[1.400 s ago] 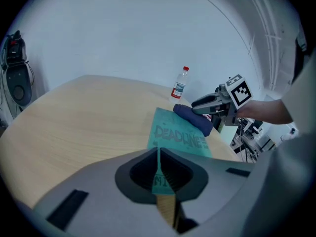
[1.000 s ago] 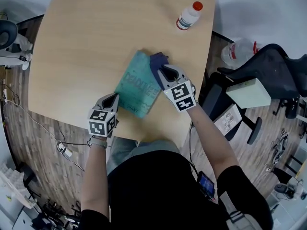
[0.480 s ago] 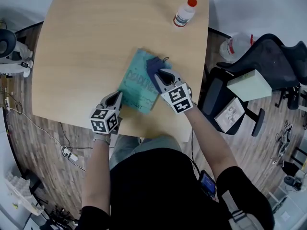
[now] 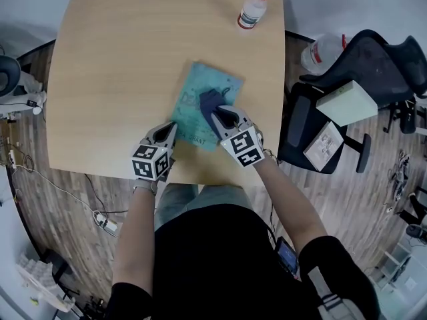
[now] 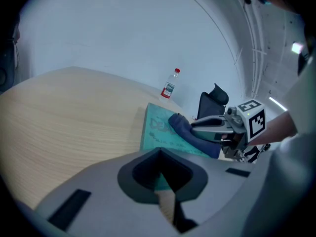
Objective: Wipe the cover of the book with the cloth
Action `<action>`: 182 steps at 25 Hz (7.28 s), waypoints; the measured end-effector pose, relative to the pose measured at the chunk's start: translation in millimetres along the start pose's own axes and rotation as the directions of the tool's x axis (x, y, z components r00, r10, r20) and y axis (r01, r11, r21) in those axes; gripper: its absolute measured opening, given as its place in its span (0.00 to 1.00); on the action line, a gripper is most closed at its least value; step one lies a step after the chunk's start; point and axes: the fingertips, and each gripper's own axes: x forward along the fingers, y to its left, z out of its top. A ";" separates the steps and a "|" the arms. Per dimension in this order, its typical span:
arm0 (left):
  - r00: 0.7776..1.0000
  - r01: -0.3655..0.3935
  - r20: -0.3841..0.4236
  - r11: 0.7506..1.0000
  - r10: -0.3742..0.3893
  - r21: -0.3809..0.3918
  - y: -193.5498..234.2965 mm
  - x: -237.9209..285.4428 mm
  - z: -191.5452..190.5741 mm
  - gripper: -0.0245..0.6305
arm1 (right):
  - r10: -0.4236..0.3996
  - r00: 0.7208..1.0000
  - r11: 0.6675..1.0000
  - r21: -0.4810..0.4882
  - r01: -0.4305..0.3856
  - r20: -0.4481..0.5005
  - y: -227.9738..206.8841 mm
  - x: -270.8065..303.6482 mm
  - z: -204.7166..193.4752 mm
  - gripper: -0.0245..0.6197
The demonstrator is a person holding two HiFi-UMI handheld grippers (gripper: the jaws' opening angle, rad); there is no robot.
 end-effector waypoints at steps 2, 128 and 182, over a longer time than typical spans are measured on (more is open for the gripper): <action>1.000 0.016 -0.005 1.000 -0.016 0.014 -1.0 -0.3 -0.3 0.07 | -0.010 1.000 1.000 0.011 0.010 -0.004 10.3 -2.9 -4.9 0.16; 0.969 0.223 -0.106 0.975 -0.223 -0.006 -114.5 17.4 -54.2 0.07 | 0.349 0.921 0.910 -0.174 -0.377 -0.174 81.4 95.3 63.6 0.16; 0.926 0.243 -0.310 0.968 -0.214 0.057 -99.1 8.1 -98.6 0.07 | 0.198 0.941 0.980 0.081 -0.182 -0.273 31.4 -22.8 -16.8 0.14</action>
